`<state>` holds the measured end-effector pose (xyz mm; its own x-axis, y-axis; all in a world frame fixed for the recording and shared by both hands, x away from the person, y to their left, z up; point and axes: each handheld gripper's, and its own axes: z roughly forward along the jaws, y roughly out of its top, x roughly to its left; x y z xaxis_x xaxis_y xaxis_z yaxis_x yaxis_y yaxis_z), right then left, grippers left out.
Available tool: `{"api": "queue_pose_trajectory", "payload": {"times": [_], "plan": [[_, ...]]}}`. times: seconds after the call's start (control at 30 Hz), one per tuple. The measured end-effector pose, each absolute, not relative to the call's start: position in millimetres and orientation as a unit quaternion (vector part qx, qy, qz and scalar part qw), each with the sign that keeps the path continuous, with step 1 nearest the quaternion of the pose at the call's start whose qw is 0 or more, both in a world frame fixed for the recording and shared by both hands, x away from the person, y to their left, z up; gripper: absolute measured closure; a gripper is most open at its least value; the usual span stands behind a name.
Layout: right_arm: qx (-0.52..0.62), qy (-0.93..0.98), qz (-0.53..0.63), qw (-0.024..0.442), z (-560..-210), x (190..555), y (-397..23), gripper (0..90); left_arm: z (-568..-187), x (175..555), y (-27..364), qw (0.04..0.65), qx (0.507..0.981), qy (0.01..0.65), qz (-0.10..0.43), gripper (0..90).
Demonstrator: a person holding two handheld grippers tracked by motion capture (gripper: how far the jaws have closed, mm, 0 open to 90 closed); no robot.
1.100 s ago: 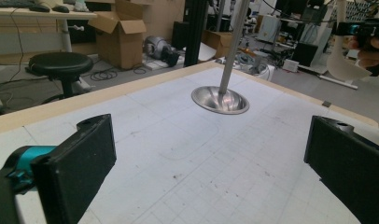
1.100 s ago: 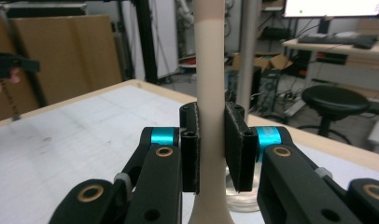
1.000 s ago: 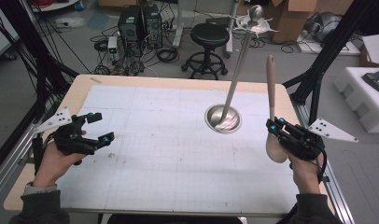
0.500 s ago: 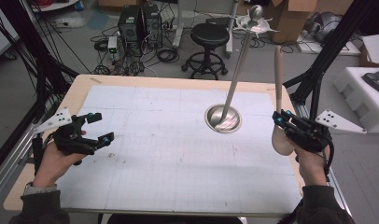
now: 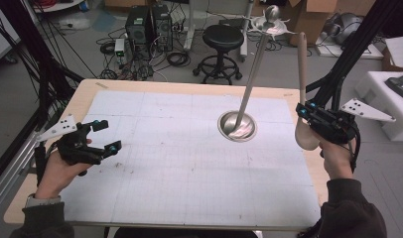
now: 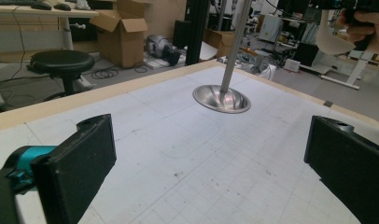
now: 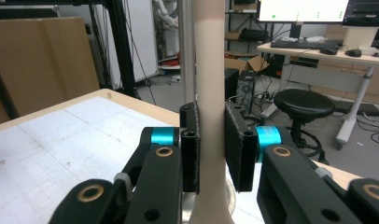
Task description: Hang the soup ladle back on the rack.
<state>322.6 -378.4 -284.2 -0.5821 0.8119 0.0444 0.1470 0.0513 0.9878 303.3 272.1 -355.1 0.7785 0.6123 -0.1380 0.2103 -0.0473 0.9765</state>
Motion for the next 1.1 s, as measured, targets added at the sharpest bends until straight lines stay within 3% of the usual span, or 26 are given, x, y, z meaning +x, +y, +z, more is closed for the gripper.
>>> {"api": "queue_pose_trajectory", "payload": {"times": [1.1], "plan": [[0.354,0.678,0.589,0.260,-285,344,-374,78.0,-357,303,272,0.621,0.708,0.296,0.161,2.6]]}}
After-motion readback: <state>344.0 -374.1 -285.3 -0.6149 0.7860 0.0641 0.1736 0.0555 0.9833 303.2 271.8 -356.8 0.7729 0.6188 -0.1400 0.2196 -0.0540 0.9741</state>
